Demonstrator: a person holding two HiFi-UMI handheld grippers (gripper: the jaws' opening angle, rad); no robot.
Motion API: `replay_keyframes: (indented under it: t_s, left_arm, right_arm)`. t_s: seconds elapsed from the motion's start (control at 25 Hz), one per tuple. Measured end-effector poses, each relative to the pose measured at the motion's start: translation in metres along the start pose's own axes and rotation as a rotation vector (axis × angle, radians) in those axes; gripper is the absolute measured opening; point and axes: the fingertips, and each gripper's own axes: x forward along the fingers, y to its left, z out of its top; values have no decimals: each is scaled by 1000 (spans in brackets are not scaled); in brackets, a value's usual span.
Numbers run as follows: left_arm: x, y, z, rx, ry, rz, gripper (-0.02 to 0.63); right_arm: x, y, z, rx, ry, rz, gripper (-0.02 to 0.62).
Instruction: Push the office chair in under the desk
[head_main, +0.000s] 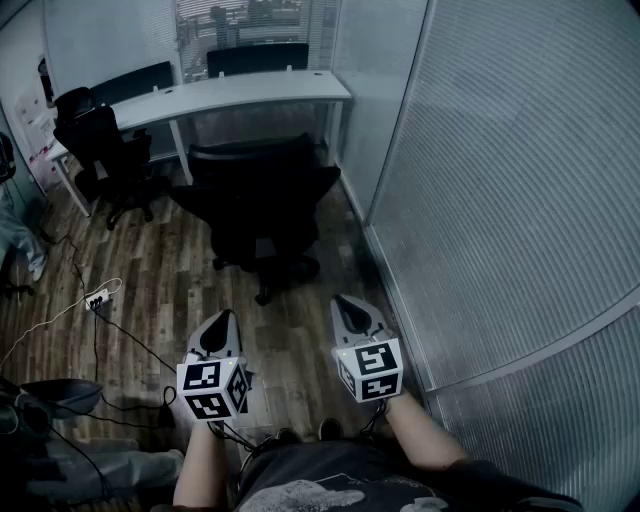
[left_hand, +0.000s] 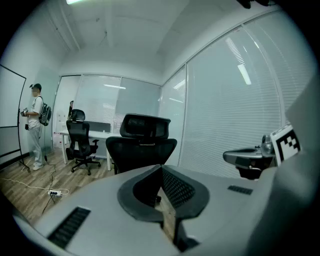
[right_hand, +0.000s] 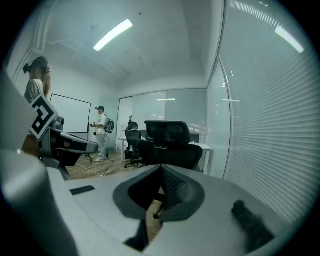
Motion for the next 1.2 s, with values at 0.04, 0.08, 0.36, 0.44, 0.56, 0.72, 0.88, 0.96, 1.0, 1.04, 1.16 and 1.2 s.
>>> replay_keyframes:
  t_s: [0.04,0.08,0.36,0.44,0.56,0.72,0.88,0.96,1.0,1.04,1.16,1.2]
  left_arm:
    - [-1,1,1,3,-1,1,15]
    - [-1,2,2,4,-3,1,15]
    - [-7,10,4,0,-14,-3,15]
    - [-7,15,4,0,-14,-5,15]
    - [-9,23,2,-6,-13,-14,15]
    - [-11,35,1,4,-20,-32,15]
    - [-5,43,1,56,-32,-39,15]
    - [-1,46,3,64,-41,-48,15]
    - [1,48,5,57,-47,-52,15]
    - [4,50,6,47,-52,-55,15]
    - [19,59,7,40,-49,-43,15]
    - [25,61,7,47,-47,-34,15]
  right_arm:
    - [0,1,1,5,-1,4,23]
    - [0,3,2,10,-2,7,21]
    - [-3,9,10,7,-21,-10,21]
    - [-2,11,11,12,-24,-15,21]
    - [-2,13,12,33,-40,-36,23]
    - [-5,13,10,55,-67,-96,23]
    - [-6,6,2,46,-67,-147,23]
    - [-5,0,2,29,-77,-178,23]
    - [-3,-3,4,13,-82,-194,25]
    - [-1,-6,4,-5,-83,-210,25]
    - [13,-13,3,-43,-66,-235,25]
    - [19,-15,2,-48,-60,-233,25]
